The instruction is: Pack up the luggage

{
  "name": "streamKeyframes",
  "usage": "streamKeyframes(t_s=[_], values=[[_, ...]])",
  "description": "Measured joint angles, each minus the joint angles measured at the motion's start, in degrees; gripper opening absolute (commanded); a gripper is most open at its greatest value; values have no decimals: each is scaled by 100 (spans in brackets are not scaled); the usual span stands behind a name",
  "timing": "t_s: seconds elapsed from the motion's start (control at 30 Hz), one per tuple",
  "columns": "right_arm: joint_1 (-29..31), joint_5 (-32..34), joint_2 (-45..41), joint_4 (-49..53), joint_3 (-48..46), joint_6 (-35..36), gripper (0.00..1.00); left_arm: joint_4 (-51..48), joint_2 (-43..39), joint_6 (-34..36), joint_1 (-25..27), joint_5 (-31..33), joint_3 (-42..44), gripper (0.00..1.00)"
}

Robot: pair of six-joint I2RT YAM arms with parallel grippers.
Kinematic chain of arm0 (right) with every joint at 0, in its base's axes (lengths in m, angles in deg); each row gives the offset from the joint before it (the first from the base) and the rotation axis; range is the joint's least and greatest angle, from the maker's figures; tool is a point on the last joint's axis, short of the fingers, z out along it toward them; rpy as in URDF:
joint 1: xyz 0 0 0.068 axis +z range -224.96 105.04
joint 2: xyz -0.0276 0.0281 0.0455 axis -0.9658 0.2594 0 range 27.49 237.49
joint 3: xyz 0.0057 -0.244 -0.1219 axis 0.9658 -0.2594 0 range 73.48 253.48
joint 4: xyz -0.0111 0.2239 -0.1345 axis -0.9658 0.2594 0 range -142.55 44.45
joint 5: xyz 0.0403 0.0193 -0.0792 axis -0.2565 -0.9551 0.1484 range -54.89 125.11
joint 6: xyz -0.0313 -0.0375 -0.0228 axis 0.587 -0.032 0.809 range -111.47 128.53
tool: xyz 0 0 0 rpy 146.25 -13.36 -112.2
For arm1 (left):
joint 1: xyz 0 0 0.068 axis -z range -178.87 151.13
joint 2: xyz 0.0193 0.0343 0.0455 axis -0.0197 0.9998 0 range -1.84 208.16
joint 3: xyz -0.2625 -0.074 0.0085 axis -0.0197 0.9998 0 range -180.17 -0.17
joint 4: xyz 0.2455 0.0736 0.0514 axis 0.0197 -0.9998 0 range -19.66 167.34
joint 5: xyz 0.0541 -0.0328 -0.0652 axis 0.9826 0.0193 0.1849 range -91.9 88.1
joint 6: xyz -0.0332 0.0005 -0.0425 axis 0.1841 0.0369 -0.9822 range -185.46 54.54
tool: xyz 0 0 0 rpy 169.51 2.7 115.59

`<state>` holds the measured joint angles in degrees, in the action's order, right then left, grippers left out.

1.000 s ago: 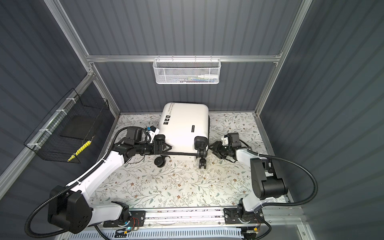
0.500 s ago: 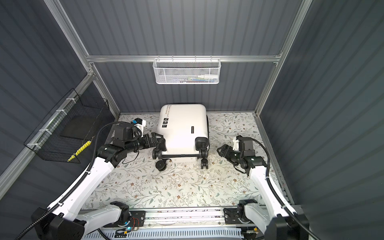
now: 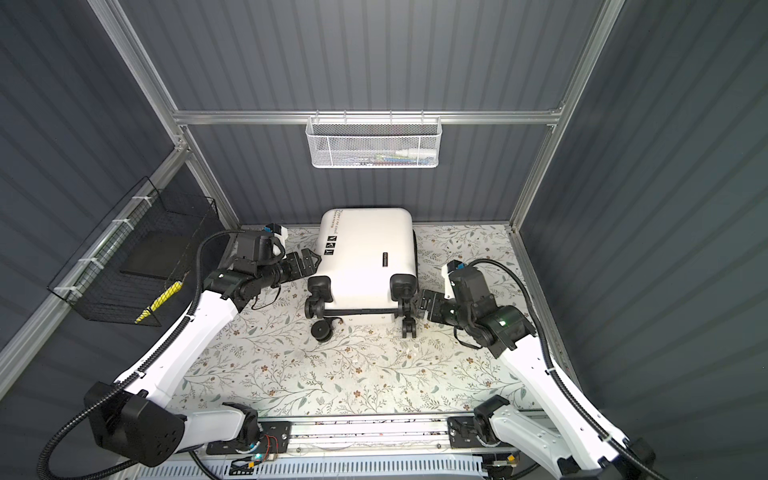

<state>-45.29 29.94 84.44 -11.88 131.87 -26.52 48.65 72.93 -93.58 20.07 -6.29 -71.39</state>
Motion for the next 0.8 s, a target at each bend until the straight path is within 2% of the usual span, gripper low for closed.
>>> streamKeyframes(t_s=[0.17, 0.53, 0.63, 0.7, 0.8], values=[[616, 507, 664, 79, 402, 81, 98, 9, 15, 0, -85, 15, -103, 100], [1161, 1187, 1740, 136, 776, 260, 92, 48, 33, 0, -214, -20, -103, 100], [1270, 1327, 1888, 144, 791, 304, 83, 70, 42, 0, -249, -55, -103, 100], [1309, 1390, 1954, 144, 809, 321, 74, 101, 44, 0, -256, -79, -103, 100], [1335, 1475, 2006, 168, 813, 367, 50, 142, 44, -2, -284, -127, -101, 100]])
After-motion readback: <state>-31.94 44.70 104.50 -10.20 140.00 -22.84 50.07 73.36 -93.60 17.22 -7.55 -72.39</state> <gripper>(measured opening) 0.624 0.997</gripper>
